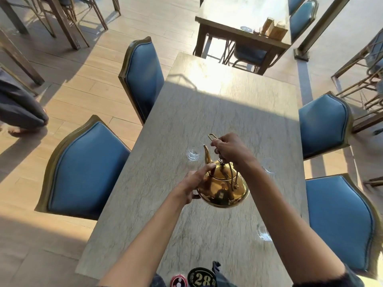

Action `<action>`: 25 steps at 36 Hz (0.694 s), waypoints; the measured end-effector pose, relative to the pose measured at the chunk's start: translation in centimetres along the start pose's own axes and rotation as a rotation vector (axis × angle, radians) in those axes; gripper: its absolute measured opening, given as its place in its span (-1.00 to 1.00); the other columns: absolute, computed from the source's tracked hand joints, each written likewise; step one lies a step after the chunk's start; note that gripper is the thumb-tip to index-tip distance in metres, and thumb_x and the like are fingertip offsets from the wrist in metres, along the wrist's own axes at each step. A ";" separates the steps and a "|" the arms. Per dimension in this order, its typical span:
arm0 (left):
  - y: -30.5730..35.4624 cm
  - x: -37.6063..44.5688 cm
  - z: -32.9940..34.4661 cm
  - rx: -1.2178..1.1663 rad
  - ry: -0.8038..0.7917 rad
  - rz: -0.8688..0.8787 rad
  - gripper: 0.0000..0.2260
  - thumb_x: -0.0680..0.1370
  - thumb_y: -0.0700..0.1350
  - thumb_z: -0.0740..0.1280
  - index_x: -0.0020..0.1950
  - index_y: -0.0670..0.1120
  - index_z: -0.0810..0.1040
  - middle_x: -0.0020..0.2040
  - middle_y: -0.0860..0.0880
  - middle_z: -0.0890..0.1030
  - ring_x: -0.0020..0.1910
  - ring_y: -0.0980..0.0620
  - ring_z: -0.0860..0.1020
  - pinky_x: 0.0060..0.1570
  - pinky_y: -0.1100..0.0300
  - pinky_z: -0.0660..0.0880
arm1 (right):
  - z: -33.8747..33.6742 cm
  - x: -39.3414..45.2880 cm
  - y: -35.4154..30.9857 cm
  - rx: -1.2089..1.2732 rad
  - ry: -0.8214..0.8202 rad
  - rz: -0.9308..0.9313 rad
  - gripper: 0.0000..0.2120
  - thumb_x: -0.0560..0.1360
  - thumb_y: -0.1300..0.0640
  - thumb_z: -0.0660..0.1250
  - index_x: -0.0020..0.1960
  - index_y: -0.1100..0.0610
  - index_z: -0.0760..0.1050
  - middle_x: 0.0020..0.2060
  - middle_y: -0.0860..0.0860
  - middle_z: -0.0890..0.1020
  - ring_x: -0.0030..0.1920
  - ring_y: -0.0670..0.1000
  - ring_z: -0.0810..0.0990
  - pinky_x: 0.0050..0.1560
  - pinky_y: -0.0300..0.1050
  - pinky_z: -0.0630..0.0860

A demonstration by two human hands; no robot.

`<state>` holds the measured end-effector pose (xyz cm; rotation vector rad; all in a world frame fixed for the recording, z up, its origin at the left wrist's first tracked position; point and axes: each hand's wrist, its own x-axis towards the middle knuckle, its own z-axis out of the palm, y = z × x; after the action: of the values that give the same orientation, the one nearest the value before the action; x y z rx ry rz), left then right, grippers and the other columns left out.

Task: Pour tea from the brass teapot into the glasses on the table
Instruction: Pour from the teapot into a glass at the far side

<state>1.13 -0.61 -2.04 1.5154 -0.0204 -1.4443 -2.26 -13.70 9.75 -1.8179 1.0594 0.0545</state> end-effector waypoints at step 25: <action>0.4 0.2 0.4 -0.014 0.003 -0.032 -0.46 0.53 0.35 0.45 0.25 -0.07 0.70 0.06 -0.09 0.75 0.09 -0.07 0.68 0.09 0.00 0.58 | -0.3 0.3 -0.2 -0.014 0.003 0.014 -0.74 0.64 0.18 0.24 0.06 0.35 0.61 -0.36 0.08 0.52 -0.44 -0.03 0.43 -0.45 -0.16 0.33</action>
<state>1.13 -1.21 -1.85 1.5123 0.0163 -1.4649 -2.06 -14.11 9.91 -1.8239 1.0766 0.0675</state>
